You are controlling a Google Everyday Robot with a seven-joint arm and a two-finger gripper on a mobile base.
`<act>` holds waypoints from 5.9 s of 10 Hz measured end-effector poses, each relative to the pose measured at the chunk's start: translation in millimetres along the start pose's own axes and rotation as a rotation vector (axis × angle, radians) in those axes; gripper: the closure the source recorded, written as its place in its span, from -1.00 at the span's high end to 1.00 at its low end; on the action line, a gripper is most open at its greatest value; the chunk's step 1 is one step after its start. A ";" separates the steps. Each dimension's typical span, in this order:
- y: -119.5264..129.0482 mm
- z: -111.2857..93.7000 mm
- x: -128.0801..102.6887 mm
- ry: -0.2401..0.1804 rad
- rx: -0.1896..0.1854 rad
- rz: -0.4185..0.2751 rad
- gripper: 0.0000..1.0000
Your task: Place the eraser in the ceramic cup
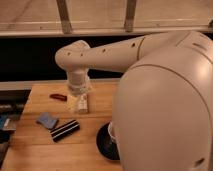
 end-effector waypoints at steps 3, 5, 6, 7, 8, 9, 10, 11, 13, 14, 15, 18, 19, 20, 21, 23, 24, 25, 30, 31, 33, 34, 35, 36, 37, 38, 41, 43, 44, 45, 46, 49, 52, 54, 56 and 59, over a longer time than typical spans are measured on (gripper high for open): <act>7.5 9.3 20.0 0.026 -0.009 0.009 0.60; 16.9 18.5 19.8 0.051 0.008 -0.025 0.60; 24.9 24.6 11.9 0.061 0.015 -0.054 0.60; 33.5 32.4 -1.1 0.075 0.023 -0.089 0.60; 42.2 39.0 -17.6 0.082 0.026 -0.122 0.60; 53.5 46.9 -40.7 0.083 0.028 -0.161 0.60; 60.1 53.0 -56.9 0.079 0.026 -0.193 0.60; 64.6 59.3 -72.8 0.066 0.027 -0.220 0.60; 71.7 66.9 -98.0 -0.007 0.010 -0.260 0.60; 72.5 67.9 -102.1 -0.022 0.006 -0.266 0.60; 73.1 67.9 -102.4 -0.023 0.006 -0.267 0.60; 72.9 67.5 -101.6 -0.022 0.006 -0.267 0.60; 72.6 66.9 -101.2 -0.022 0.007 -0.266 0.60; 72.6 67.7 -100.2 -0.015 0.004 -0.268 0.60; 74.6 72.0 -99.3 -0.003 0.002 -0.279 0.60; 101.4 95.0 -97.4 0.021 -0.027 -0.332 0.60; 119.3 107.7 -95.8 0.028 -0.048 -0.355 0.60; 138.6 119.3 -96.1 0.028 -0.080 -0.384 0.60; 142.2 122.7 -94.9 0.034 -0.090 -0.397 0.60; 144.6 128.1 -95.0 0.053 -0.089 -0.412 0.60; 152.8 155.4 -93.9 0.083 -0.095 -0.443 0.60; 152.0 170.7 -91.1 0.097 -0.100 -0.448 0.60; 151.0 187.6 -88.3 0.105 -0.108 -0.447 0.60; 149.0 197.3 -84.9 0.112 -0.112 -0.443 0.60; 146.9 201.3 -81.3 0.117 -0.114 -0.438 0.60; 143.9 204.3 -78.2 0.115 -0.116 -0.425 0.60; 135.9 208.2 -75.1 0.102 -0.109 -0.402 0.60; 130.8 211.6 -79.3 0.087 -0.091 -0.388 0.60; 130.2 213.5 -81.0 0.086 -0.087 -0.390 0.60; 131.5 215.8 -84.7 0.082 -0.084 -0.395 0.57; 134.1 219.0 -87.2 0.081 -0.084 -0.403 0.41; 135.6 222.3 -86.1 0.081 -0.087 -0.415 -0.19; 133.9 218.5 -86.5 0.080 -0.086 -0.413 -0.74; 134.8 217.1 -85.7 0.083 -0.087 -0.415 -0.98; 135.9 205.1 -101.6 0.055 -0.099 -0.441 -1.00; 117.1 173.3 -132.9 -0.001 -0.093 -0.450 -1.00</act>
